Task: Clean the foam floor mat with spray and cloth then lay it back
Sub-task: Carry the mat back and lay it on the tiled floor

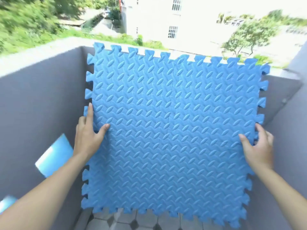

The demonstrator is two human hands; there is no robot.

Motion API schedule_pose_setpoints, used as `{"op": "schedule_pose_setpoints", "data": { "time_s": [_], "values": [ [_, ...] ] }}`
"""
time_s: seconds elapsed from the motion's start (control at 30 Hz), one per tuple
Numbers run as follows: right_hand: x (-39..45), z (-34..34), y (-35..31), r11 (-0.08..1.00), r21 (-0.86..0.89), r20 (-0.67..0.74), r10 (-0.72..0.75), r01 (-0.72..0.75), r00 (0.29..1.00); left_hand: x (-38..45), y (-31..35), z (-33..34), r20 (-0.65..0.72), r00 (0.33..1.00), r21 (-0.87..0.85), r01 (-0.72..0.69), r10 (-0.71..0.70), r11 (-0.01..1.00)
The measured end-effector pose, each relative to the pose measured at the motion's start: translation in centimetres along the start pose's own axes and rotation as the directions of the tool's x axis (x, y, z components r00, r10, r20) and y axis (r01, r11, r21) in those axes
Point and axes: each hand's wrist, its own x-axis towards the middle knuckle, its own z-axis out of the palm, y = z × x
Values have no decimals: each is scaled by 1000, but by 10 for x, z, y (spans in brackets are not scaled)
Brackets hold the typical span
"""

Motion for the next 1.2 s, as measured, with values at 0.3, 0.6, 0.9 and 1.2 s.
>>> {"op": "schedule_pose_setpoints", "data": {
  "time_s": [0.3,0.6,0.9,1.2],
  "values": [
    [160,-129,-312,1000,6,349,12,-15,937,100,202,-255,13,984,50,175,-176,983],
    [142,-97,-492,977,206,587,-74,-60,806,91,217,-457,-185,935,87,323,-304,942],
    [14,-26,-633,909,414,747,-372,52,551,-77,196,-614,-522,697,29,591,-492,806],
    [-229,7,-740,646,710,642,-757,281,120,-332,221,-720,-730,294,-78,861,-617,502]
  ]
}}
